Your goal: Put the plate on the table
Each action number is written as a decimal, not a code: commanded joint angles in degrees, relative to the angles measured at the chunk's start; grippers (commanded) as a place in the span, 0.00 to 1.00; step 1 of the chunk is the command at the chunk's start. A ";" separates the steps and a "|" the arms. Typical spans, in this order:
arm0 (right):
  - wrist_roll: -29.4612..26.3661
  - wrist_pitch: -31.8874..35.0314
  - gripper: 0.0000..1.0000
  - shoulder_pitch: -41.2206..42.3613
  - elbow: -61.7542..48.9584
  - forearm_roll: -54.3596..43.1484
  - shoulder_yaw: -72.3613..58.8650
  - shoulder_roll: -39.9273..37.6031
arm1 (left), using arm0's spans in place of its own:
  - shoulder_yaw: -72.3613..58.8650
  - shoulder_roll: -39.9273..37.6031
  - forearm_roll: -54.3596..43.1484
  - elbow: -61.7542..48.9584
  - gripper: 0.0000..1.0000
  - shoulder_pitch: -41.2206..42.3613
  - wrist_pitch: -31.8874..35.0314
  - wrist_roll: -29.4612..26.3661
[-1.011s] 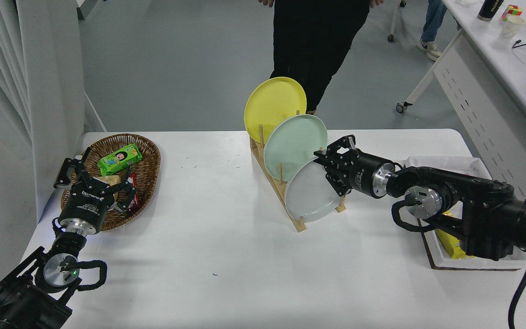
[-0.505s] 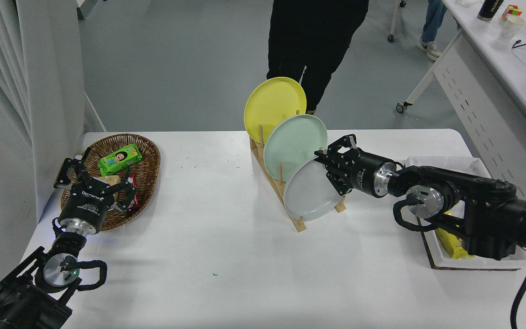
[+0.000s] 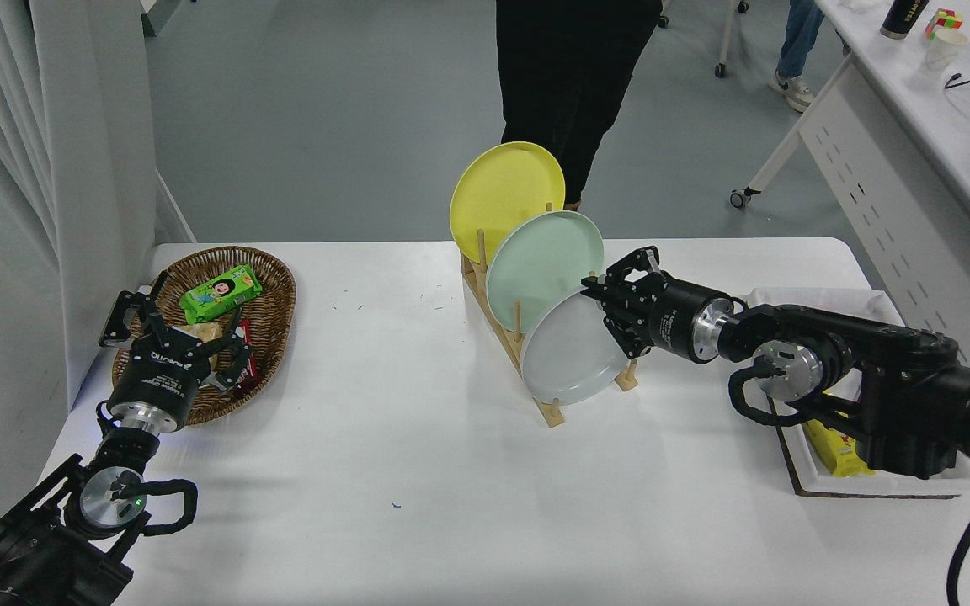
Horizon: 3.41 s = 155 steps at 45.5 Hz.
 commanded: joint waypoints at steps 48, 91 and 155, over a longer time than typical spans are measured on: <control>-0.79 0.19 0.00 3.71 5.33 4.31 -2.99 -4.16 | 0.00 0.00 0.00 -0.05 0.98 0.00 0.00 0.00; -4.92 0.55 0.00 15.57 10.43 15.73 -8.87 -5.83 | 0.00 0.00 0.00 -0.05 0.98 0.00 0.00 0.00; -6.24 -16.94 0.00 35.88 24.49 64.86 -27.68 8.67 | 0.00 0.00 0.00 -0.05 0.98 0.00 -0.18 0.00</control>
